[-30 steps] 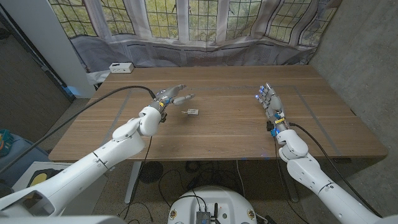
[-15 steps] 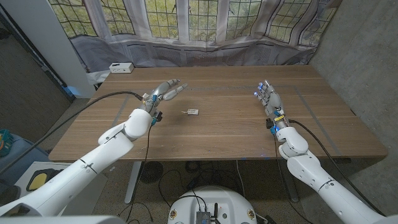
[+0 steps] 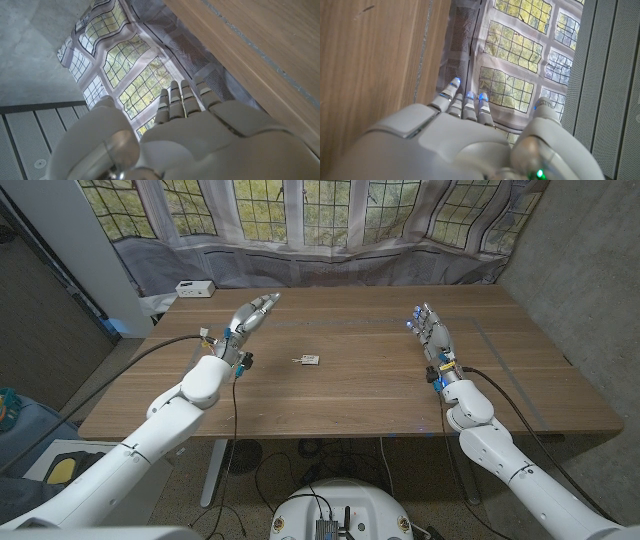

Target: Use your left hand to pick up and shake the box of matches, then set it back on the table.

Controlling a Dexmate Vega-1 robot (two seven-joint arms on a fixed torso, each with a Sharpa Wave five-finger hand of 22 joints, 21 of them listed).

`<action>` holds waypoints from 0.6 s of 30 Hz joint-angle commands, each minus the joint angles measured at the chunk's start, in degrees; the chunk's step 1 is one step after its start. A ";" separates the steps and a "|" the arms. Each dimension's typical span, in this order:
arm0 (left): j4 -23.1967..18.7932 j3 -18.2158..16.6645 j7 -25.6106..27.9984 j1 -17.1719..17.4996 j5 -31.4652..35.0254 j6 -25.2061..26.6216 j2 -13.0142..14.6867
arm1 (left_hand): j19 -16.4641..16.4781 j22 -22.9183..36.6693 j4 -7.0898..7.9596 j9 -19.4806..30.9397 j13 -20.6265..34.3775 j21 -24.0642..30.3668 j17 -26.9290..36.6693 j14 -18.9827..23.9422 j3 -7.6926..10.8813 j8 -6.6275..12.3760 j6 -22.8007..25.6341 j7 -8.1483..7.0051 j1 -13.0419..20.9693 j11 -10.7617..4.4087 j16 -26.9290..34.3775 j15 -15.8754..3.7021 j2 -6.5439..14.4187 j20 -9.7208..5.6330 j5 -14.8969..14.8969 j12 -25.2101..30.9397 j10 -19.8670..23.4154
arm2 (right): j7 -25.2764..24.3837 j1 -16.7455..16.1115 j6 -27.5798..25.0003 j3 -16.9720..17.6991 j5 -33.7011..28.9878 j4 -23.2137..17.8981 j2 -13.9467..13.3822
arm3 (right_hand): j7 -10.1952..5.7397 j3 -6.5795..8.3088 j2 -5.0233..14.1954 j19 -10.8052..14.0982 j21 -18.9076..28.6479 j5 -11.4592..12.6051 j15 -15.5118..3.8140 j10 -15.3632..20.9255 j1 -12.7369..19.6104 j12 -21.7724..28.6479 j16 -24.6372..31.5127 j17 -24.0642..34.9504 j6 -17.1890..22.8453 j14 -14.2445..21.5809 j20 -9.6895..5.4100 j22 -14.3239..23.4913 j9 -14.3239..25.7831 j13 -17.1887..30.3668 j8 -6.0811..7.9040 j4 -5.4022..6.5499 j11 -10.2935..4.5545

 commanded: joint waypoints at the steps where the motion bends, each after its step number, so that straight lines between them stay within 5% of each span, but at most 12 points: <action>1: 4.44 -1.69 -2.19 0.41 -8.78 -7.08 -2.26 | -0.80 0.09 0.04 0.14 0.03 -0.26 0.11 -0.96 -0.47 -0.28 -0.80 0.13 -0.66 -0.17 -0.10 0.02 -0.30 -0.13 0.22 -0.24 -0.65 | 5.05 2.85 1.05 -0.85 1.49 3.67 0.05 | 0.25 0.00 -0.28 -0.50 -0.23 0.11 0.24 -0.52 0.22 -0.19 -0.31 0.14 -0.06 -0.89 -0.12 0.14 0.09 0.16 0.01 -0.15 -0.09; 18: 10.11 -2.57 -3.70 1.34 -15.39 -11.42 -5.00 | -2.35 0.05 0.05 0.09 -0.51 -0.45 0.06 -3.20 -1.74 -0.45 -2.56 0.35 -2.60 -0.65 -0.19 -0.13 -1.33 -2.53 0.59 -0.57 -3.36 | 4.10 2.85 -1.45 -1.51 1.65 3.42 -0.01 | 0.15 -0.39 -0.63 -0.84 -0.31 0.09 0.33 -0.62 -0.44 -0.15 -0.23 0.19 -0.48 -0.92 0.14 0.15 0.04 0.09 -0.02 0.13 0.02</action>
